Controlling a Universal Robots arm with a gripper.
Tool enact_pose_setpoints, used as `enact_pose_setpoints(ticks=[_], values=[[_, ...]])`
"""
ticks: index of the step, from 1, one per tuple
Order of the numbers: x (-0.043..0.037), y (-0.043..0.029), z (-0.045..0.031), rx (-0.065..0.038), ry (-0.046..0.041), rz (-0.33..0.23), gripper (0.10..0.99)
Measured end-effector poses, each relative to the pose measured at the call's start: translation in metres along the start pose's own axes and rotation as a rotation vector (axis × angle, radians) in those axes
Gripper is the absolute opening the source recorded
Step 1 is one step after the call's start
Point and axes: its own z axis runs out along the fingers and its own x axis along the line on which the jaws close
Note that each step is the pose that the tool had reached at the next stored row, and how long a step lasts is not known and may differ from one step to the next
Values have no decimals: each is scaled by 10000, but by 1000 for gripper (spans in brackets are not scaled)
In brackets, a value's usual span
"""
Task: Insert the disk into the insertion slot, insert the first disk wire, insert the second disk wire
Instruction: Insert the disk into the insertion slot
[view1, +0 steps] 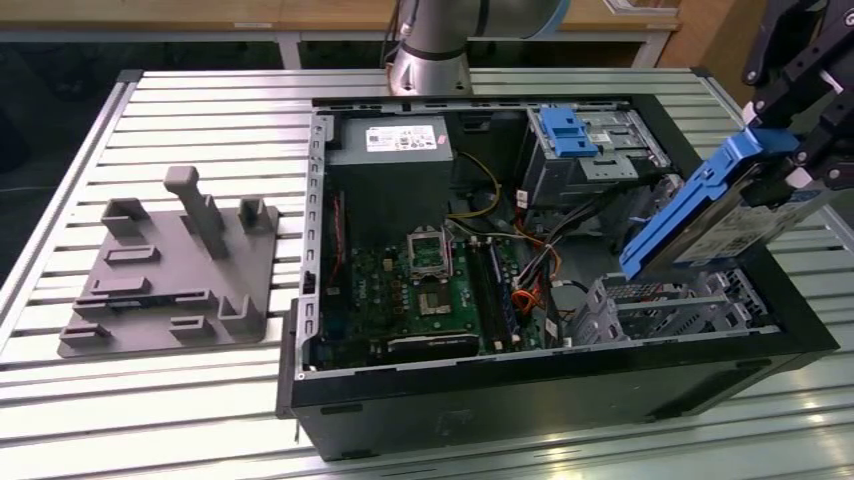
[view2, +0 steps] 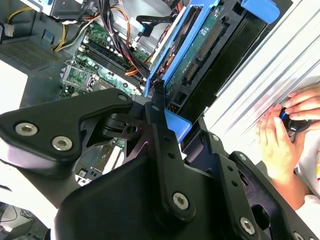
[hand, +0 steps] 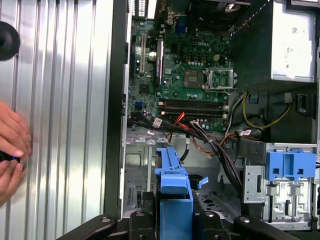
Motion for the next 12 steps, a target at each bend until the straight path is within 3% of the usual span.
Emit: enact_pose_setpoints(ticks=[12], values=[[15,-2,89,11,0,96,365]])
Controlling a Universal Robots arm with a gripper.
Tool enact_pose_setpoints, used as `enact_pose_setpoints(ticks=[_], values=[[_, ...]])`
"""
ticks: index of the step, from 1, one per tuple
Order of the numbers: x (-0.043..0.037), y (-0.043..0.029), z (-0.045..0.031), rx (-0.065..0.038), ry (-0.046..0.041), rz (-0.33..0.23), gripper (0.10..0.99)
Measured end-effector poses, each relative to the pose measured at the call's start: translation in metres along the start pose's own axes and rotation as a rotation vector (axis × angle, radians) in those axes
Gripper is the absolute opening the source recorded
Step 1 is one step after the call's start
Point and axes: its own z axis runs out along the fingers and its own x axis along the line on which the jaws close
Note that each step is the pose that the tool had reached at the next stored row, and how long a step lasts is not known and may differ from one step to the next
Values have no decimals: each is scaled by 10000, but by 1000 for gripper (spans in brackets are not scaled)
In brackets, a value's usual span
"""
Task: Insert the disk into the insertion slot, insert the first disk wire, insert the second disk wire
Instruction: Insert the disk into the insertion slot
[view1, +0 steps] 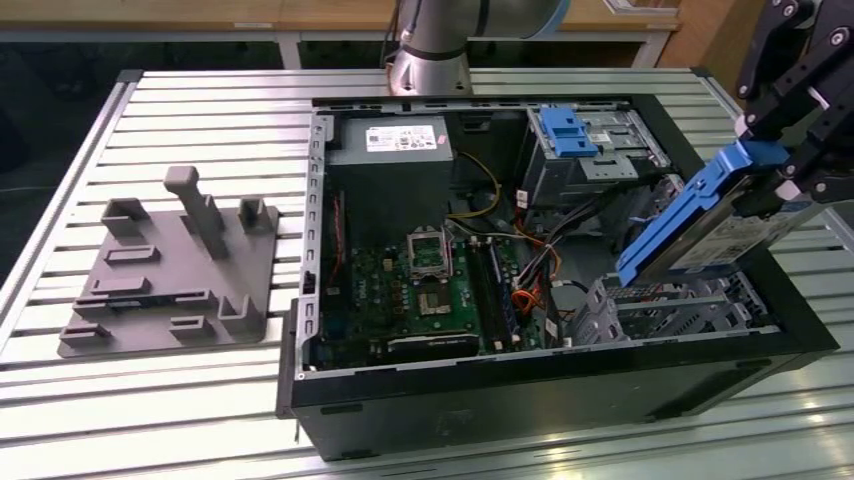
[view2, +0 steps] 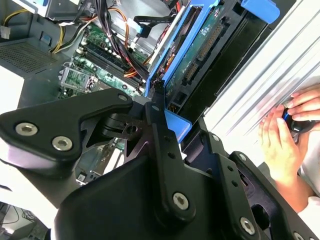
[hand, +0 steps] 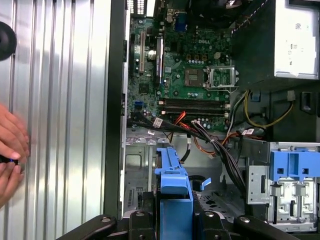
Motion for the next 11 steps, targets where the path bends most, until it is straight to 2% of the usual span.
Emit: enact_pose_setpoints(ticks=[11], values=[[11,-2,80,6,-1,57,365]])
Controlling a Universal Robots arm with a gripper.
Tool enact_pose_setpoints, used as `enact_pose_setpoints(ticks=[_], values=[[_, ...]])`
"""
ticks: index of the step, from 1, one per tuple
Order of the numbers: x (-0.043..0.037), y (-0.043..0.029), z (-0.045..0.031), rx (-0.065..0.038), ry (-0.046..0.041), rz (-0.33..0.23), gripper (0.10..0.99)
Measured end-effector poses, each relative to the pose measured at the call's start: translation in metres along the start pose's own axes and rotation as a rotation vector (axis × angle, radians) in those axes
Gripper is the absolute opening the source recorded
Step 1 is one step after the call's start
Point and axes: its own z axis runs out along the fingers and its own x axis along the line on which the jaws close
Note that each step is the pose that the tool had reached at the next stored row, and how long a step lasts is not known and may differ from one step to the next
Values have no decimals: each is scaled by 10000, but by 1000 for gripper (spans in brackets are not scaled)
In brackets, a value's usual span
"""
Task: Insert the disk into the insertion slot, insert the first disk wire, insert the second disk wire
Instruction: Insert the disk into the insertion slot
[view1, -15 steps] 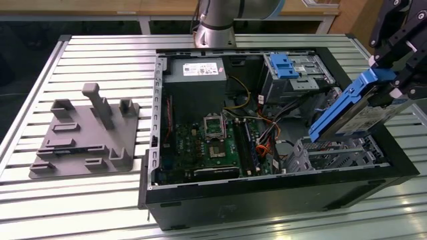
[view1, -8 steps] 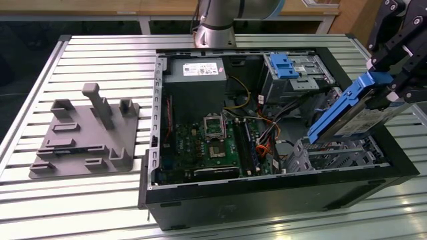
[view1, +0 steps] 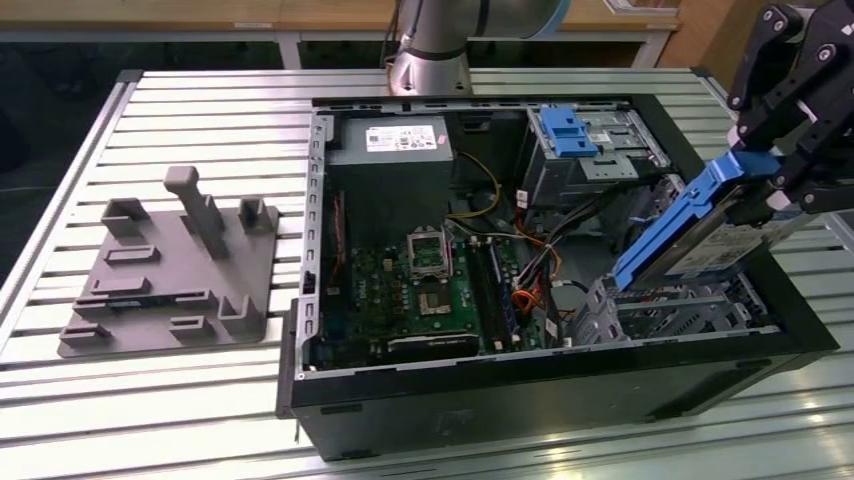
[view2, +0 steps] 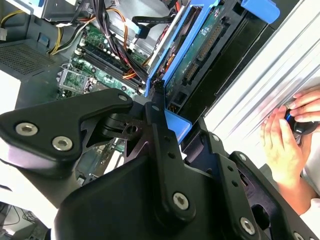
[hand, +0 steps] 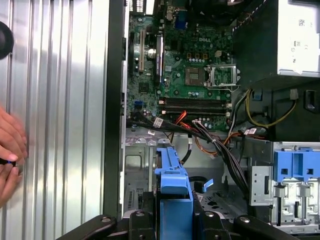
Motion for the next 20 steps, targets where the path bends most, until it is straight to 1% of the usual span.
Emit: enact_pose_setpoints(ticks=[13,20], values=[[11,-2,96,4,5,33,365],[18,-1,144,3,23,33,365]])
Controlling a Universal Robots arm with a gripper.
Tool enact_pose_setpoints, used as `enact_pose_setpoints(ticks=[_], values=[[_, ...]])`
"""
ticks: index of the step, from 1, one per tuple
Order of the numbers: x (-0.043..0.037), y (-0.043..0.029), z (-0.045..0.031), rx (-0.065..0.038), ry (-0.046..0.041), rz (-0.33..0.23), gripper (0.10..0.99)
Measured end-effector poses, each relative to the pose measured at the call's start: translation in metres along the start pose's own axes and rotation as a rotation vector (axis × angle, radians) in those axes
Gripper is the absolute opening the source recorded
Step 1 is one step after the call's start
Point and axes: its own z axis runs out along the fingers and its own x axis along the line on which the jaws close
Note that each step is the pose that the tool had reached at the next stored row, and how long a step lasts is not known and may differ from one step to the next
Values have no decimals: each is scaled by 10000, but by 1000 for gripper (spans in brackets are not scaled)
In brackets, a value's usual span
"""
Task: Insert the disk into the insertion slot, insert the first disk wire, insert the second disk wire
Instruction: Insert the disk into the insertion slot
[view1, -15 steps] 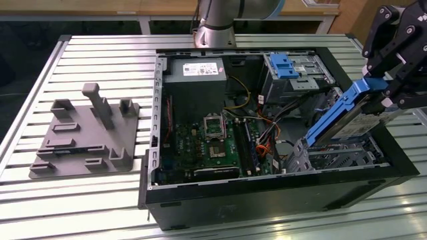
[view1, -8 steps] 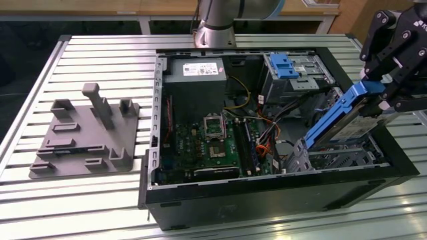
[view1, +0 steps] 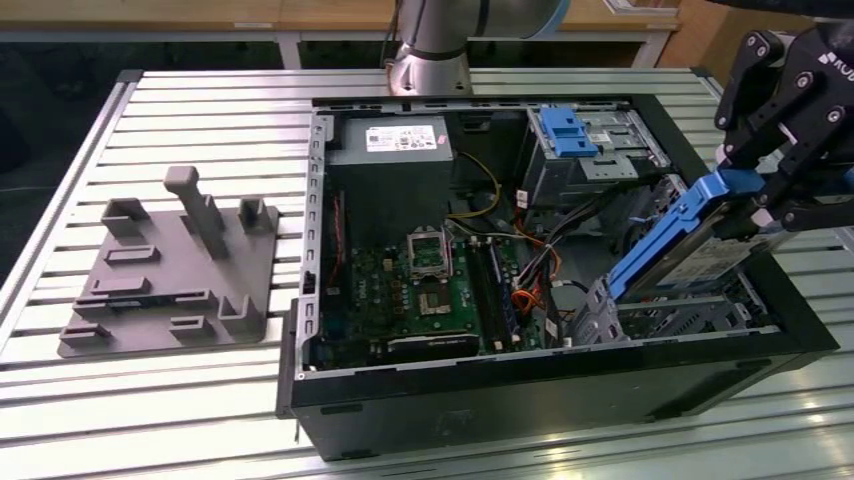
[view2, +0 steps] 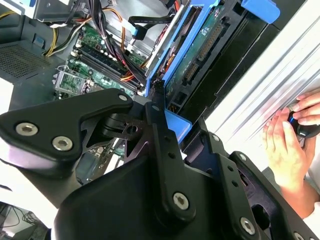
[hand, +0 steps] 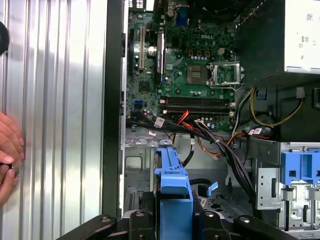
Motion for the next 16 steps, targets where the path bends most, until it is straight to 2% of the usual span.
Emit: enact_pose_setpoints(ticks=[16], values=[[20,0,125,0,43,1,365]])
